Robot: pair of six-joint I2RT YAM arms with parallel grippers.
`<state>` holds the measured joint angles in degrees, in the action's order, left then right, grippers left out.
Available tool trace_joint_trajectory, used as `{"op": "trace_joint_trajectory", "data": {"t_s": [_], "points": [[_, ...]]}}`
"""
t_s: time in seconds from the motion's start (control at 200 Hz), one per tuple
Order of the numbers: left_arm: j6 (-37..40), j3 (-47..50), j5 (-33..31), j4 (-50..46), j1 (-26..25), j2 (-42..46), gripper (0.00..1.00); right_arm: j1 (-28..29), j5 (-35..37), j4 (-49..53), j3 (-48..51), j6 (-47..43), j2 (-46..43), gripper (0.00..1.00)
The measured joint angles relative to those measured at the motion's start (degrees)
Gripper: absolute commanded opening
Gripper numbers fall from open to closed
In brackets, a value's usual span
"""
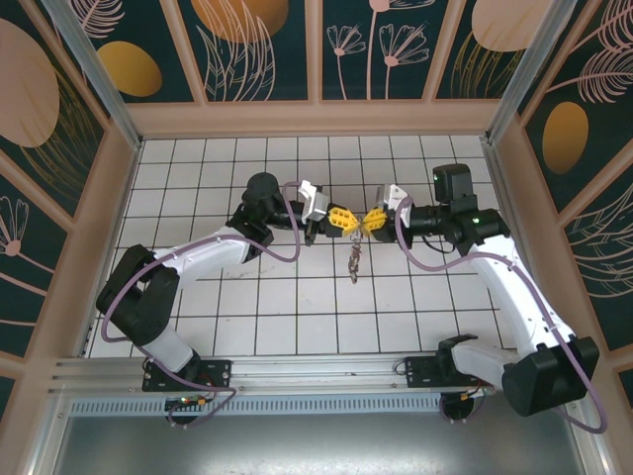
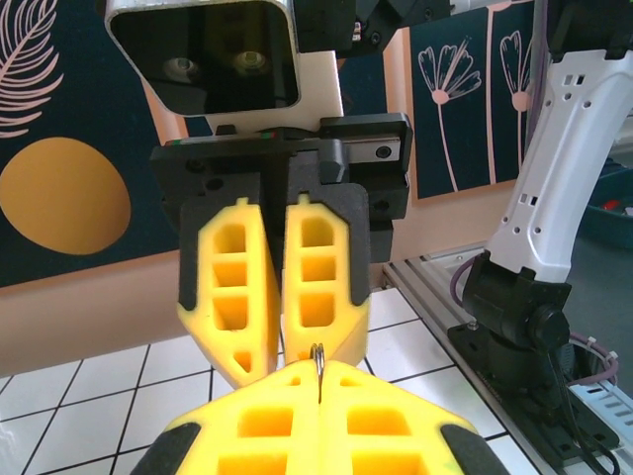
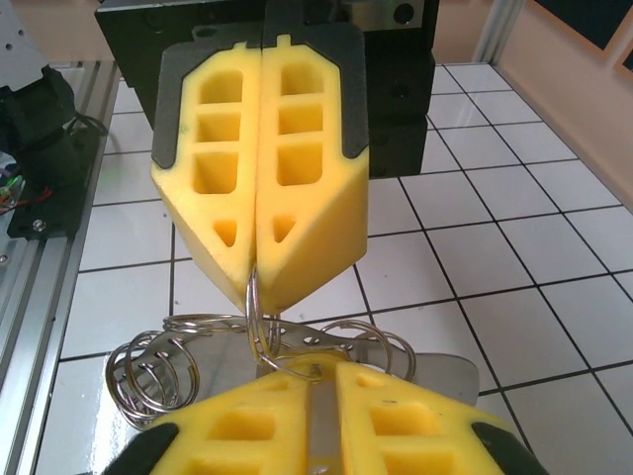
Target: Put the keys on the keyring
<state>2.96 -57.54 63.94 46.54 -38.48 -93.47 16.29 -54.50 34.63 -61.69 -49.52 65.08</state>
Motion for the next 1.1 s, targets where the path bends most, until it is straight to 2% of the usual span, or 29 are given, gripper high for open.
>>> {"op": "trace_joint_trajectory", "data": {"t_s": [0.015,0.46,0.5,0.656,0.781,1.101], "points": [[0.0,0.0,0.0,0.0,0.0,0.0,0.0,0.0,0.0,0.2,0.0,0.2,0.0,0.0],[-1.8,0.0,0.5,3.7,-0.2,-1.6,0.0,3.6,2.8,0.3,0.0,3.2,2.4,0.0],[-2.3,0.0,0.5,4.6,-0.2,-2.1,0.0,3.9,3.3,0.2,0.0,4.0,2.7,0.05],[-4.0,0.0,0.3,8.3,-0.2,-3.0,0.0,4.2,3.7,-0.2,0.0,5.8,2.8,0.12],[-4.6,0.0,-0.1,10.4,-0.6,-3.0,0.0,3.2,3.7,-0.8,0.4,5.6,1.2,0.21],[-4.3,0.0,-1.0,10.3,-1.3,-3.0,0.0,-0.9,4.1,-0.2,0.7,1.6,-6.4,0.27]]}}
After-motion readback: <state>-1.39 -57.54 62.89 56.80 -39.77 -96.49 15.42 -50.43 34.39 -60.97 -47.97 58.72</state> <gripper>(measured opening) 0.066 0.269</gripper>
